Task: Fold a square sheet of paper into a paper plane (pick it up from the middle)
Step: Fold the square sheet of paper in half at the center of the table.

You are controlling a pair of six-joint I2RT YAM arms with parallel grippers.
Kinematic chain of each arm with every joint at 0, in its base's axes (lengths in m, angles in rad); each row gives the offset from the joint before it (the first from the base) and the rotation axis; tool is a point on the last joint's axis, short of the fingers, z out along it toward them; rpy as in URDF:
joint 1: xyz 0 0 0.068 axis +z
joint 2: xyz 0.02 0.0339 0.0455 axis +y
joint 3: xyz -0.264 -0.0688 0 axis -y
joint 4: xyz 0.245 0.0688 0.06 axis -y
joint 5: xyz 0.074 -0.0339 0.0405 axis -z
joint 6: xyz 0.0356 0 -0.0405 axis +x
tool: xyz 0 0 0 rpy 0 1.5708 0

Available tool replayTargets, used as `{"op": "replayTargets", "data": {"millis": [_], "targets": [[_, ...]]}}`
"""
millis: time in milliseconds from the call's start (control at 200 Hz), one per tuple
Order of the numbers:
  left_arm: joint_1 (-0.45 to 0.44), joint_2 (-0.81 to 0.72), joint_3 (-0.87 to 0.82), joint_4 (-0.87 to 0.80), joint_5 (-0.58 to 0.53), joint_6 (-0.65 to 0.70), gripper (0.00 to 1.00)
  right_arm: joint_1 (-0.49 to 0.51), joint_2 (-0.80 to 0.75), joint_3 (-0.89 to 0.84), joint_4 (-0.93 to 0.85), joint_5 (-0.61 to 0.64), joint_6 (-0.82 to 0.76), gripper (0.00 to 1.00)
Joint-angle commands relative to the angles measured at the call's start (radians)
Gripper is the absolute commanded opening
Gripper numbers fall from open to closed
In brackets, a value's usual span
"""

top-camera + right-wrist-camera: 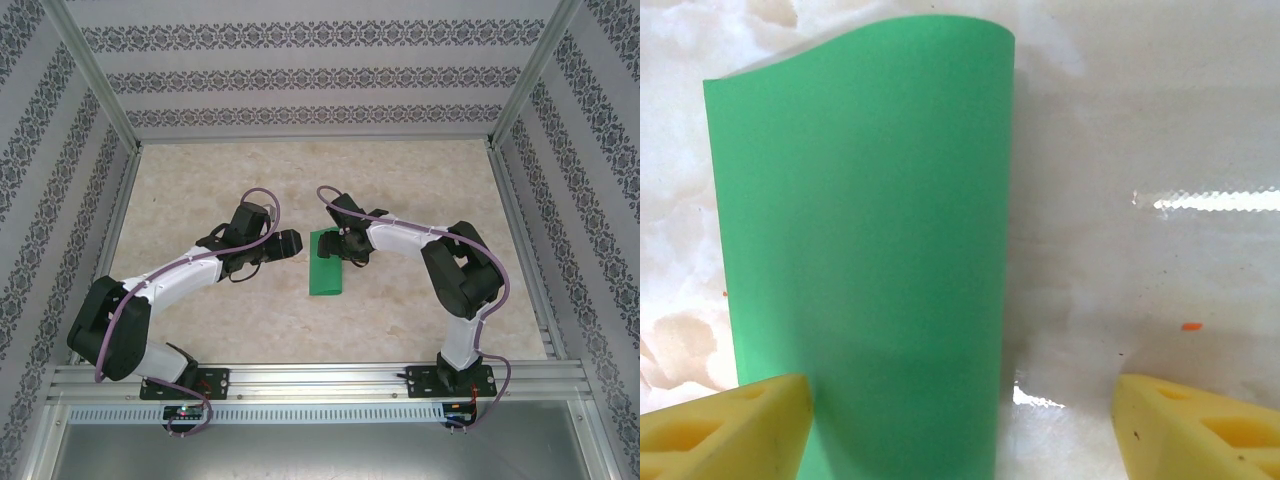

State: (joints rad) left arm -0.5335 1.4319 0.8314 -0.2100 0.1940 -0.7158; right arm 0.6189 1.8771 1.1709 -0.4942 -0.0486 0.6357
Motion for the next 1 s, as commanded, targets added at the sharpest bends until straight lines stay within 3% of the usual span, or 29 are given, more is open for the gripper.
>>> {"op": "replayTargets", "data": {"millis": [0, 574, 744, 894, 994], "targets": [[-0.013, -0.021, -0.009, -0.001, 0.002, 0.012, 0.78, -0.011, 0.016, 0.013, 0.025, -0.015, 0.014, 0.79], [-0.013, -0.018, -0.005, -0.004, 0.006, 0.013, 0.78, -0.002, 0.047, 0.023, -0.021, 0.049, 0.046, 0.82], [-0.013, -0.019, -0.003, -0.009, 0.006, 0.019, 0.78, 0.004, 0.054, 0.025, 0.010, -0.001, -0.002, 0.82], [-0.013, -0.015, -0.002, -0.010, 0.007, 0.020, 0.78, 0.002, 0.056, 0.035, -0.045, 0.053, 0.005, 0.83], [-0.013, -0.015, -0.007, -0.006, 0.008, 0.018, 0.78, -0.007, 0.051, 0.015, -0.007, 0.015, -0.007, 0.75]]}}
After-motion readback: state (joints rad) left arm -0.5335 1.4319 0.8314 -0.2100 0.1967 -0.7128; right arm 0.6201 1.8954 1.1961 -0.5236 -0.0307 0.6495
